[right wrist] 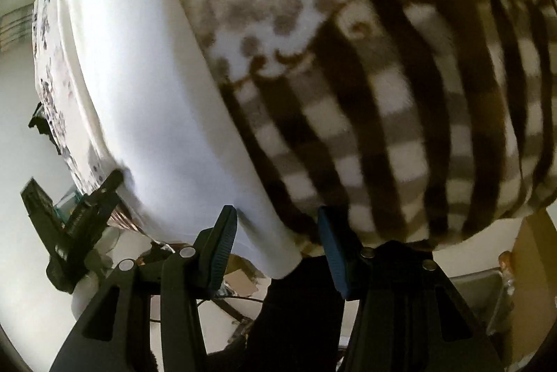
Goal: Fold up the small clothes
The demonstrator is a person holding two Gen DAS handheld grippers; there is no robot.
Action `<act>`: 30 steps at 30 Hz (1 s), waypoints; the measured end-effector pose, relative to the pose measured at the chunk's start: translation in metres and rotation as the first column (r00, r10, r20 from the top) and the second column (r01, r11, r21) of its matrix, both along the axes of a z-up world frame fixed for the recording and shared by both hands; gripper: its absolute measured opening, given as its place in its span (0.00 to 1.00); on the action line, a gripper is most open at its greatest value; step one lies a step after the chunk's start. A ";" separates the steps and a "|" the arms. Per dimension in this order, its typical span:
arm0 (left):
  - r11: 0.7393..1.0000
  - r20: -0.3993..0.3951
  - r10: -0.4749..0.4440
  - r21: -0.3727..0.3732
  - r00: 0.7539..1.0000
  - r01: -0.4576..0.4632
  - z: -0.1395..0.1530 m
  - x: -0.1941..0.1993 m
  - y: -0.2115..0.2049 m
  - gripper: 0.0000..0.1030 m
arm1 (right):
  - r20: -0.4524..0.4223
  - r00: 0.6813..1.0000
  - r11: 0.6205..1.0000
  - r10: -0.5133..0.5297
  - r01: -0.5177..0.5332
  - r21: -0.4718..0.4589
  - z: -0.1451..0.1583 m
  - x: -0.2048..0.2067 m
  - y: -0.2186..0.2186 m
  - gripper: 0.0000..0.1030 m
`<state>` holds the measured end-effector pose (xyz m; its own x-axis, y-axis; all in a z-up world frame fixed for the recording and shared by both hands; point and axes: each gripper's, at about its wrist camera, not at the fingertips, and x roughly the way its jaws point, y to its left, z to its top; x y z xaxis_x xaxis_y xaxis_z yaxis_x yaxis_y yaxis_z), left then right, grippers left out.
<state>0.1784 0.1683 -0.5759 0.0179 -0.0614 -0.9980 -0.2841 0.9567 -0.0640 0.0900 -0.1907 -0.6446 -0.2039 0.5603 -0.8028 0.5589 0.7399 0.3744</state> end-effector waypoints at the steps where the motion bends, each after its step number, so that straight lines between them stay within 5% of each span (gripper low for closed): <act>1: 1.000 0.008 0.003 -0.005 1.000 -0.003 0.005 0.002 0.003 0.58 | 0.007 1.000 1.000 -0.006 0.006 0.001 0.002 0.000 0.000 0.49; 9: 0.970 0.154 -0.161 -0.160 0.975 0.185 0.018 0.118 -0.087 0.58 | 0.093 0.992 0.996 -0.080 0.083 -0.021 0.014 0.045 -0.025 0.49; 13: 0.963 0.131 -0.267 -0.015 0.955 0.271 -0.013 0.150 -0.104 0.61 | 0.143 0.984 0.991 -0.105 0.115 -0.066 0.016 0.092 -0.034 0.49; 17: 0.976 0.133 -0.213 -0.011 0.968 0.216 -0.019 0.172 -0.059 0.60 | 0.159 0.979 0.987 -0.126 0.140 -0.083 0.019 0.121 -0.039 0.49; 19: 0.981 0.131 -0.186 0.072 0.974 0.178 -0.011 0.170 -0.027 0.59 | 0.171 0.977 0.986 -0.128 0.143 -0.080 0.023 0.130 -0.042 0.49; 22: 0.988 0.126 -0.119 -0.081 0.985 0.130 0.000 0.151 0.009 0.59 | 0.170 0.976 0.988 -0.133 0.145 -0.060 0.030 0.134 -0.038 0.49; 25: 0.957 0.111 -0.130 -0.245 0.985 0.154 0.015 0.106 0.030 0.59 | 0.153 0.980 0.991 -0.126 0.130 -0.016 0.033 0.121 -0.050 0.49; 30: 0.913 -0.019 -0.185 -0.374 0.982 0.165 0.000 0.027 0.008 0.59 | 0.066 0.997 0.997 -0.051 0.047 0.059 0.026 0.072 -0.033 0.49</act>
<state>0.2058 0.1762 -0.5764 -0.0789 -0.4228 -0.9028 -0.1268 0.9025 -0.4116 0.1621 -0.2241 -0.6190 -0.1215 0.6135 -0.7803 0.5664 0.6884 0.4531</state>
